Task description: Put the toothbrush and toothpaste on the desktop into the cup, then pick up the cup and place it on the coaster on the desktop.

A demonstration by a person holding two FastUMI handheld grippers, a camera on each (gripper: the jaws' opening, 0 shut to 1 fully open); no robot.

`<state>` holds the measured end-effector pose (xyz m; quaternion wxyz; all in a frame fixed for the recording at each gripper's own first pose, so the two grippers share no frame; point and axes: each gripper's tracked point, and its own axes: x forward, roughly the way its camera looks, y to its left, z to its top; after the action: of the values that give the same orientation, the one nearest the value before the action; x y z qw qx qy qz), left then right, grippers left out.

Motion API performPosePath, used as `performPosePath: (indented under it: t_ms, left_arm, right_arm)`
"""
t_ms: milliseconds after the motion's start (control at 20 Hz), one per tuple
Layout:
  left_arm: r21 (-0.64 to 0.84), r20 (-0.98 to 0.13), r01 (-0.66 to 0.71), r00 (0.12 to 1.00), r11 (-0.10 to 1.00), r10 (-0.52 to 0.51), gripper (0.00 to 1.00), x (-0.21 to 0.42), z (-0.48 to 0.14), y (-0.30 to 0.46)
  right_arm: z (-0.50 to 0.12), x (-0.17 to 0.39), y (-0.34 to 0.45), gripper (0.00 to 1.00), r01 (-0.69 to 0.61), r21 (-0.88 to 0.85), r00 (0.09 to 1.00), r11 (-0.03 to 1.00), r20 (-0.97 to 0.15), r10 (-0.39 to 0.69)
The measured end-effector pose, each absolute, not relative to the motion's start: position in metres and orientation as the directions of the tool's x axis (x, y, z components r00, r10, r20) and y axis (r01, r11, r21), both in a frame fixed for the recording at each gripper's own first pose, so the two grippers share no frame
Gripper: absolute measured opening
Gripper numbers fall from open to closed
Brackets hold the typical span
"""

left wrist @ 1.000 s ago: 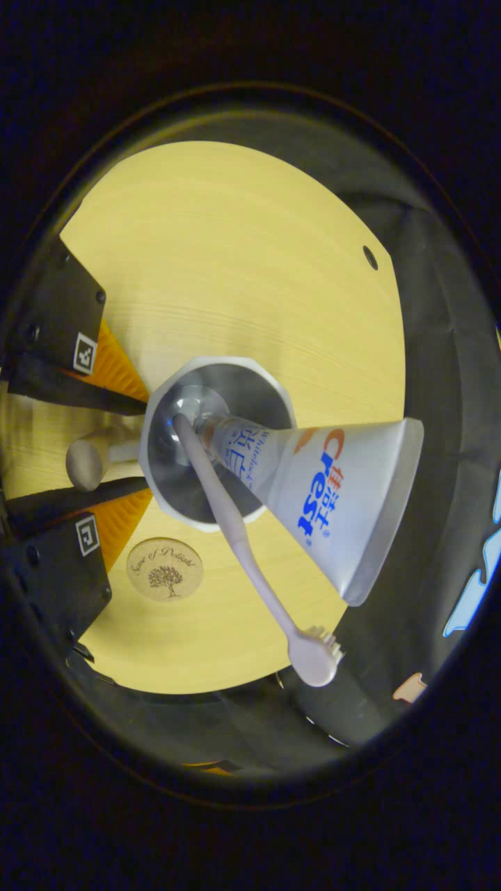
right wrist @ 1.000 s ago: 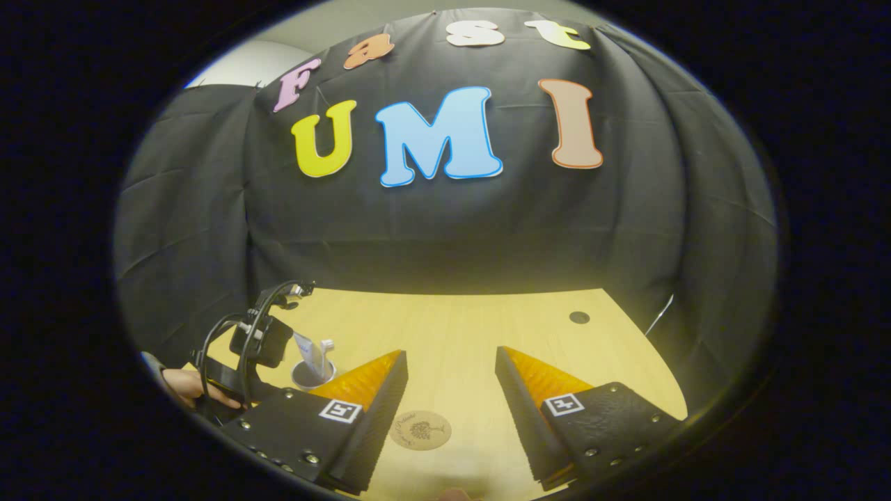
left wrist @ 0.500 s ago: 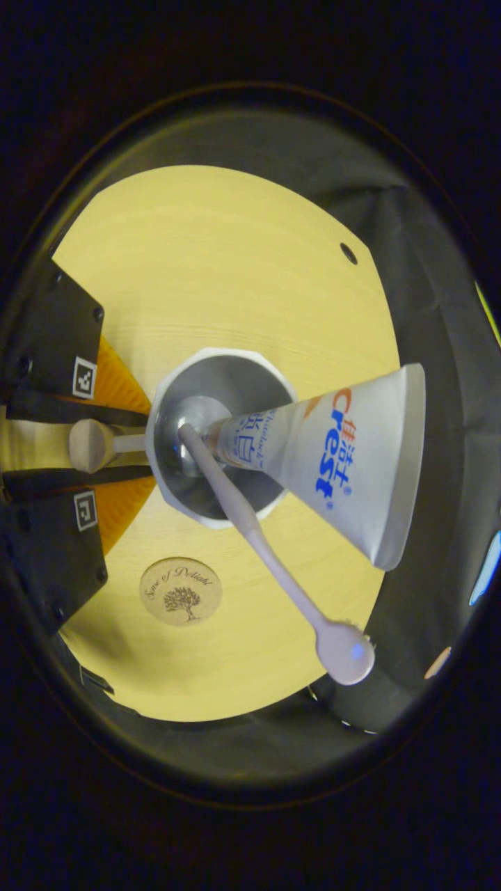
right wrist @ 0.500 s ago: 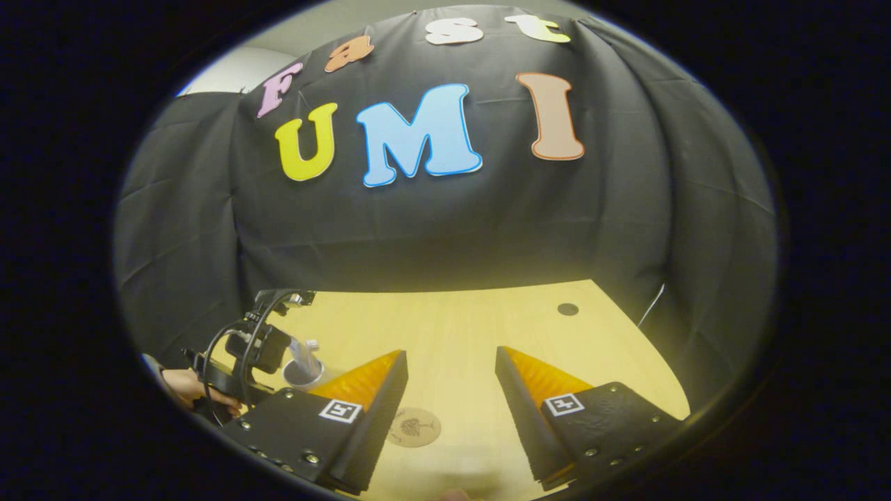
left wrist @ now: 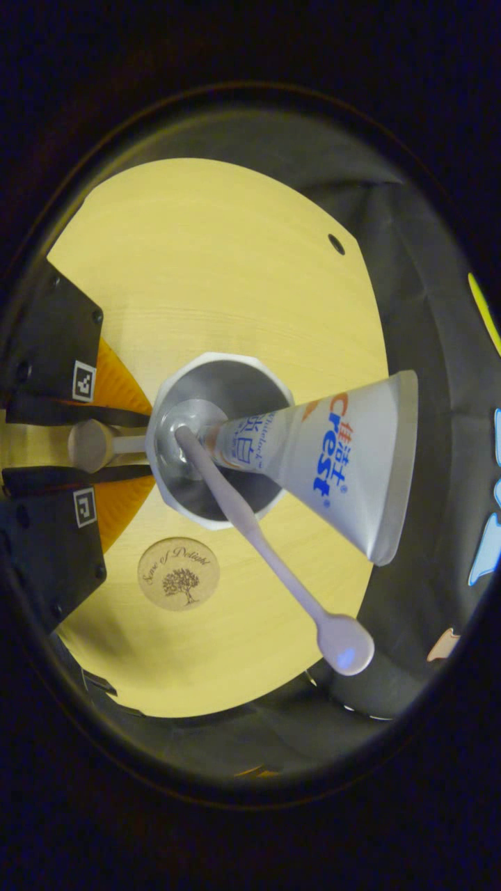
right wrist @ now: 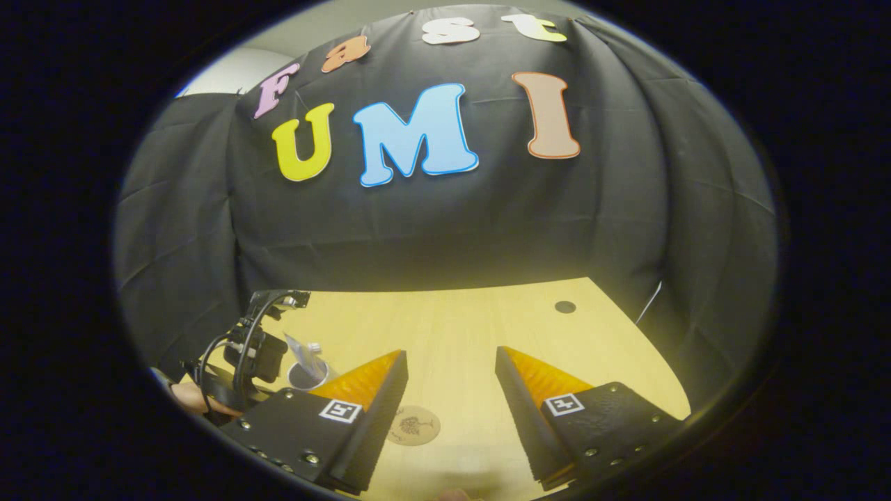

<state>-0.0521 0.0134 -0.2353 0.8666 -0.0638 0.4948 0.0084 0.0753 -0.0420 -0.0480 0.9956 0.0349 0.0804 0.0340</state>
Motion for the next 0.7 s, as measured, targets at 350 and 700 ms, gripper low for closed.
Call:
performPosePath:
  t_ms: [350, 700]
  left_arm:
    - [-0.124, -0.838, 0.013, 0.534, 0.992, -0.112, 0.3, -0.046, -0.216, -0.03]
    - [-0.143, -0.832, 0.087, 0.529, 0.986, -0.167, 0.3, -0.045, -0.21, -0.085]
  right_arm:
    - [-0.046, 0.069, -0.05, 0.8, -0.047, 0.071, 0.987, 0.996, -0.151, 0.058]
    - [-0.047, 0.06, -0.066, 0.8, -0.024, 0.08, 0.988, 0.997, -0.151, 0.036]
